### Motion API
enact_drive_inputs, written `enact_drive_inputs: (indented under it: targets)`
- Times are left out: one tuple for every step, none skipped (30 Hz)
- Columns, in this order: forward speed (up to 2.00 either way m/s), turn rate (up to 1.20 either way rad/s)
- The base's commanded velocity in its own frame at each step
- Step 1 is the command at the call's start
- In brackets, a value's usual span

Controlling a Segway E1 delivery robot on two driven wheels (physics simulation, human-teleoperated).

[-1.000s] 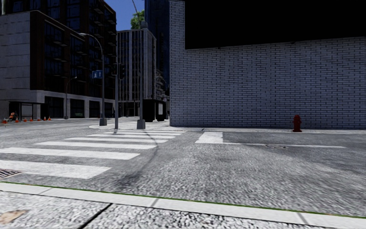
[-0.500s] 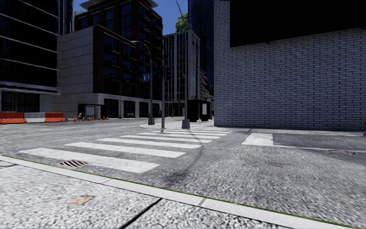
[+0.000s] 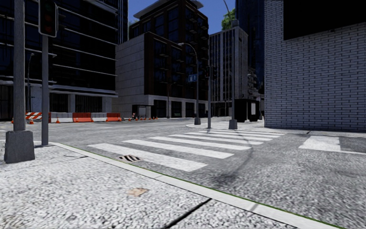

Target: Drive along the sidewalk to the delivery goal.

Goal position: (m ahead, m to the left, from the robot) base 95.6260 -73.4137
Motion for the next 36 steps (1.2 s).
enact_drive_inputs:
  targets:
    - [0.00, 0.63]
    - [0.00, 0.63]
    - [0.00, 0.63]
    - [0.00, 0.63]
    - [0.00, 0.63]
    - [0.00, 0.63]
    - [0.00, 0.63]
    - [0.00, 0.63]
    - [0.00, 0.63]
    - [0.00, 0.63]
    - [0.00, 0.63]
    - [0.00, 0.00]
    - [0.00, 0.00]
    - [0.13, 0.00]
    - [0.13, 0.00]
    - [0.48, 0.00]
    - [0.71, 0.00]
    - [0.87, 0.00]
    - [1.07, 0.00]
    - [1.25, 0.00]
    - [1.36, 0.00]
    - [1.42, 0.00]
    - [1.42, 0.00]
    - [1.44, 0.00]
    - [1.44, 0.00]
    - [1.44, 0.00]
    - [1.44, 0.00]
    - [1.44, 0.00]
    - [1.44, 0.00]
    - [1.44, 0.00]
    - [1.45, 0.00]
    - [1.45, 0.00]
    - [1.45, 0.00]
    - [1.45, 0.00]
    - [1.45, 0.00]
    - [1.45, 0.00]
